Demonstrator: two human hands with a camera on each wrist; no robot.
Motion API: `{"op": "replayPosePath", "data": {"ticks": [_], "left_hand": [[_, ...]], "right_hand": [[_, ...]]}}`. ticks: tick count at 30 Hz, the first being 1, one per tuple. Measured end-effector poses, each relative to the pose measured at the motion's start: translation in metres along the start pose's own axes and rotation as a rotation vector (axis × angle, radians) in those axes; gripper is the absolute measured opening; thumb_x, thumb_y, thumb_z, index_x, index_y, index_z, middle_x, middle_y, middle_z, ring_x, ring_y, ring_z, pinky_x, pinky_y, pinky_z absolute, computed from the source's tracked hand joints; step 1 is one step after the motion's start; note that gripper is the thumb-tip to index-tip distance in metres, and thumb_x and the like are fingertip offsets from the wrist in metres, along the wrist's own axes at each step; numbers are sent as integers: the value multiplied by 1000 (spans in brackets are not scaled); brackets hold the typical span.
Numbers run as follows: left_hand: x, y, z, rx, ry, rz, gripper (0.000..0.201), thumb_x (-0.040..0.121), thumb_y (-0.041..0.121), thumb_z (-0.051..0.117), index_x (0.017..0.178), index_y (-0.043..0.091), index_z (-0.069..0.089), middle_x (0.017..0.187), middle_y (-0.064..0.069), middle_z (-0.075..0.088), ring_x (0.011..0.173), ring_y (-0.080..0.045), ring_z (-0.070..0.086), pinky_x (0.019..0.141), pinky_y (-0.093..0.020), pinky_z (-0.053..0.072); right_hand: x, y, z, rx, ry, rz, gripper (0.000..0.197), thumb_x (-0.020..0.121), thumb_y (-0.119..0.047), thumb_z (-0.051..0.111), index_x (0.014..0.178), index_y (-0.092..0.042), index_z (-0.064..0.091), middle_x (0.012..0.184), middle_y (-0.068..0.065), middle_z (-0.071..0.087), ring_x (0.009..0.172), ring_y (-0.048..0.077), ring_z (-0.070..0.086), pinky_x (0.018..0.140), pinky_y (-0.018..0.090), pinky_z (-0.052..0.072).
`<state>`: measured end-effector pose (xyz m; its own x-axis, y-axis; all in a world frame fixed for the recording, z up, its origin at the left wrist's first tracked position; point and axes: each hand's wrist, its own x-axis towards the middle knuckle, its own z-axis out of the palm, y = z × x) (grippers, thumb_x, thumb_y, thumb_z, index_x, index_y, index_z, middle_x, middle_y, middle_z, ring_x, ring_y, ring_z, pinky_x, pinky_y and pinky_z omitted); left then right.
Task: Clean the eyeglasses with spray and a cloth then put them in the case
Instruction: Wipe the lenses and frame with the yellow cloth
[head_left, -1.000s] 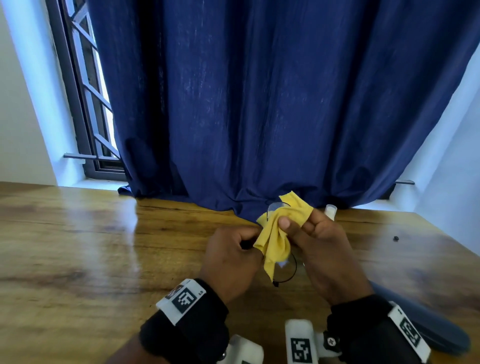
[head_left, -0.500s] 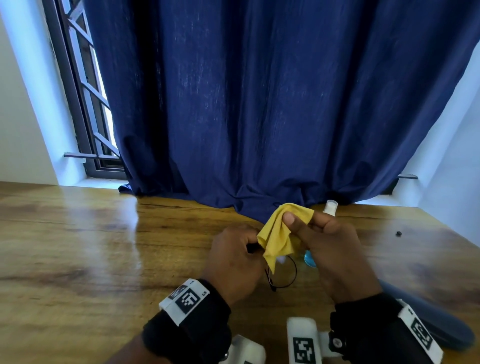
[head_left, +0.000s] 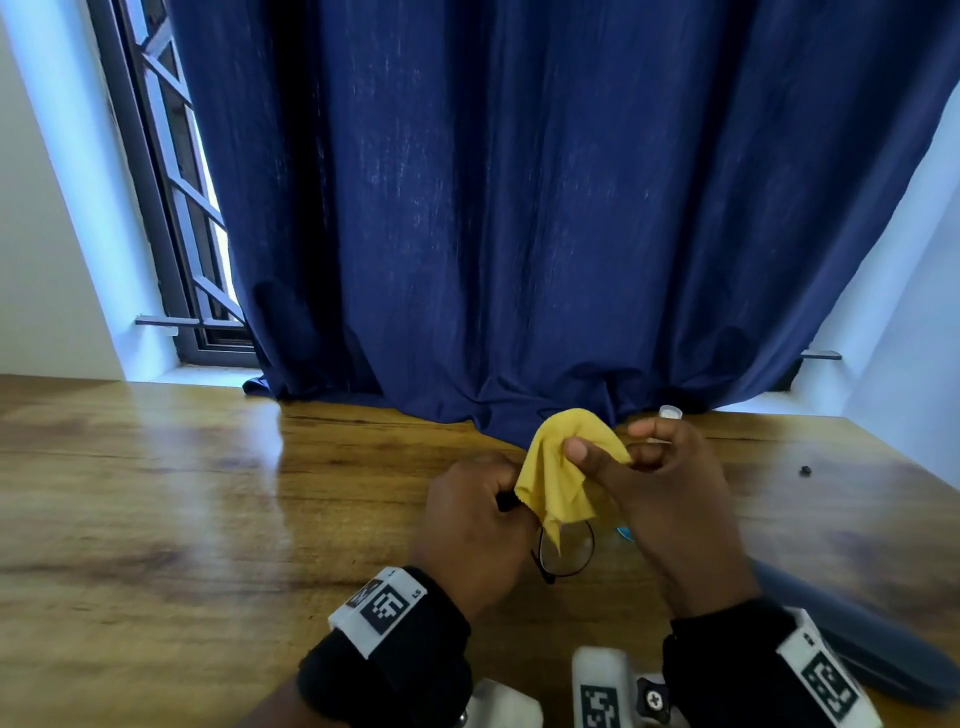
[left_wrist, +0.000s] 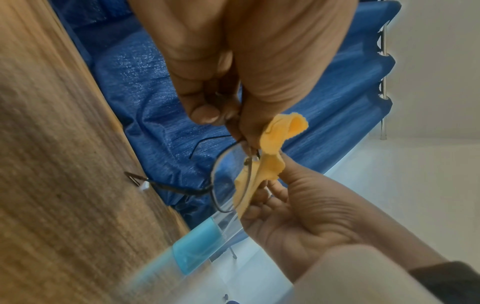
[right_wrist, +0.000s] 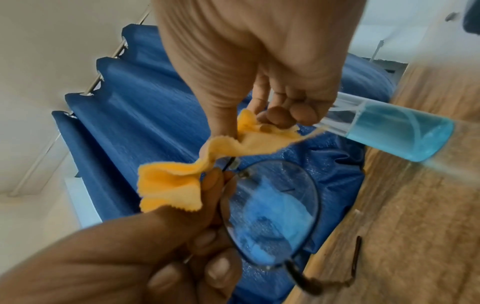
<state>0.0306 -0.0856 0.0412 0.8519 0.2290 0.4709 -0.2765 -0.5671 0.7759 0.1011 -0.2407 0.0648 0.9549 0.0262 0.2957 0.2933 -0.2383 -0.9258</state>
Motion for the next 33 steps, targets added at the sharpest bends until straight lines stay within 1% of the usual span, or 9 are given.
{"op": "replayPosePath", "data": {"ticks": [5,7,11,17,21,24,28,30,33], "left_hand": [[-1,2,-1,3,0,14,23,91,14,72,67,11,73,66,-1,67,61,-13,59,53,-16,42],[-2,3,-2,17,7,26,26,92,14,71,66,12,72,64,-1,66,64,-17,60,53,-15,41],[-1,5,-3,32,20,45,32,93,16,70,61,14,68,61,-2,62,58,-13,56,51,-14,39],[0,1,-2,11,24,9,29,92,18,72,65,9,71,62,-3,63,55,-6,51,50,-17,39],[1,3,-7,16,39,25,22,92,25,73,72,16,76,65,5,66,59,-6,56,53,-16,43],[1,5,-9,42,12,66,17,91,26,73,77,21,78,71,9,67,67,-7,61,57,-14,45],[-1,10,-6,45,-67,142,15,93,28,72,80,22,78,77,6,70,76,-13,64,66,-24,52],[-2,10,-5,5,-70,148,16,93,24,72,80,22,78,76,5,72,76,-16,66,70,-35,54],[1,5,-7,-15,-24,104,12,93,26,73,83,24,80,78,5,73,75,-15,67,71,-43,56]], "right_hand": [[-3,1,1,-52,32,-118,30,75,-52,80,84,-25,72,79,-6,75,76,9,69,66,26,51],[-3,2,0,-39,35,-121,28,79,-50,77,94,-27,73,91,-8,76,83,6,69,72,27,55],[-3,0,-2,-39,44,-92,53,79,-51,79,125,-37,58,120,-7,59,105,11,60,87,33,53],[-7,-6,-4,36,-120,-120,11,89,-37,72,98,-32,76,91,-12,80,85,-1,73,81,24,60],[-5,-8,-6,110,-317,-79,31,81,-28,80,112,-28,72,99,-10,80,93,5,76,82,25,59],[-4,-9,-6,125,-321,-70,35,75,-32,83,107,-21,73,93,-7,81,87,8,76,77,24,60],[-8,-11,-4,241,-205,-73,30,78,-42,81,79,-12,76,71,2,78,61,16,68,59,29,54],[-9,-12,-6,252,-184,-86,31,86,-40,75,70,-14,74,61,-1,73,54,8,62,55,26,50],[-6,-11,-8,262,-298,-81,12,95,-25,67,92,-18,77,82,-1,80,76,10,75,74,30,60]]}}
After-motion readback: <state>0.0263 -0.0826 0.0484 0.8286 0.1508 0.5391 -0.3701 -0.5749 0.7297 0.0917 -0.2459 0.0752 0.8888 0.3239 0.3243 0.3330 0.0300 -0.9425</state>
